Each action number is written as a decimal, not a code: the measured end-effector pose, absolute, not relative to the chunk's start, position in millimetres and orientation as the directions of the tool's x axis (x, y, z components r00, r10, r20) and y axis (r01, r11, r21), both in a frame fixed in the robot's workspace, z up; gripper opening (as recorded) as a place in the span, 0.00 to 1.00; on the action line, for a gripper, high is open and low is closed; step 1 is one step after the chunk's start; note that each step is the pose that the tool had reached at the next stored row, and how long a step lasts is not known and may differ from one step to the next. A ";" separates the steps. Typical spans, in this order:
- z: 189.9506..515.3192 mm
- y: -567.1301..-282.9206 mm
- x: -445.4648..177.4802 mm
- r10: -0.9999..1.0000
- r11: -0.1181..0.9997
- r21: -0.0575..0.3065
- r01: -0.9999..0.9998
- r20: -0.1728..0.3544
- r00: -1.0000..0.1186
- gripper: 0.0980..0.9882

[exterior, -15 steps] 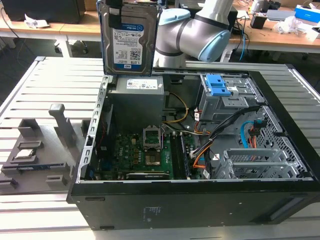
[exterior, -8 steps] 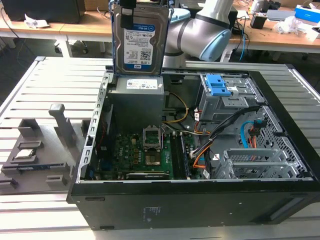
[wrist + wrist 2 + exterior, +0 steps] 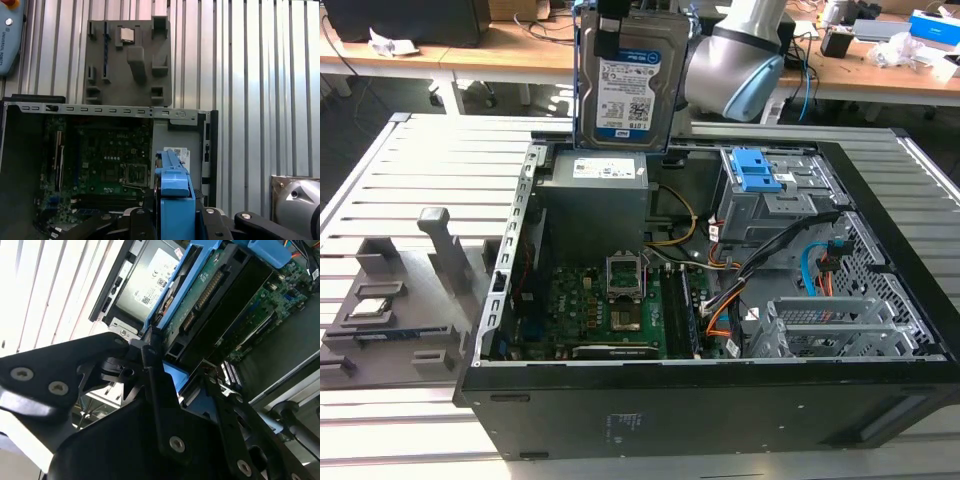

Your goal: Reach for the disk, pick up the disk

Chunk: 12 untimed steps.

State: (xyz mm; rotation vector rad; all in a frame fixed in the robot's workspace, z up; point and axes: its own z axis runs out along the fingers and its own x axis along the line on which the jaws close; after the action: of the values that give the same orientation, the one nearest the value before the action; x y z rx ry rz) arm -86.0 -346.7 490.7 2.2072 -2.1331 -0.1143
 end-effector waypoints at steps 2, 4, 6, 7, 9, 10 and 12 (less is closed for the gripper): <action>490.7 -346.6 -79.0 -0.999 -0.034 0.102 -0.994 -0.005 0.034 0.30; 490.7 -346.5 -71.9 -0.999 -0.034 0.102 -0.994 -0.005 0.034 0.30; 490.7 -346.4 -65.6 -0.999 -0.034 0.102 -0.994 -0.005 0.034 0.30; 490.7 -346.3 -59.7 -0.999 -0.034 0.102 -0.994 -0.005 0.034 0.30; 490.7 -346.2 -49.4 -0.999 -0.034 0.102 -0.994 -0.005 0.034 0.30; 490.7 -346.1 -45.5 -0.999 -0.034 0.102 -0.994 -0.005 0.034 0.30; 490.7 -346.1 -40.4 -0.999 -0.034 0.102 -0.994 -0.005 0.034 0.30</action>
State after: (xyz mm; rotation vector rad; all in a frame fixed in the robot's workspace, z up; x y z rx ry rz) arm -40.4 -346.1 490.7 2.2073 -2.1330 -0.1143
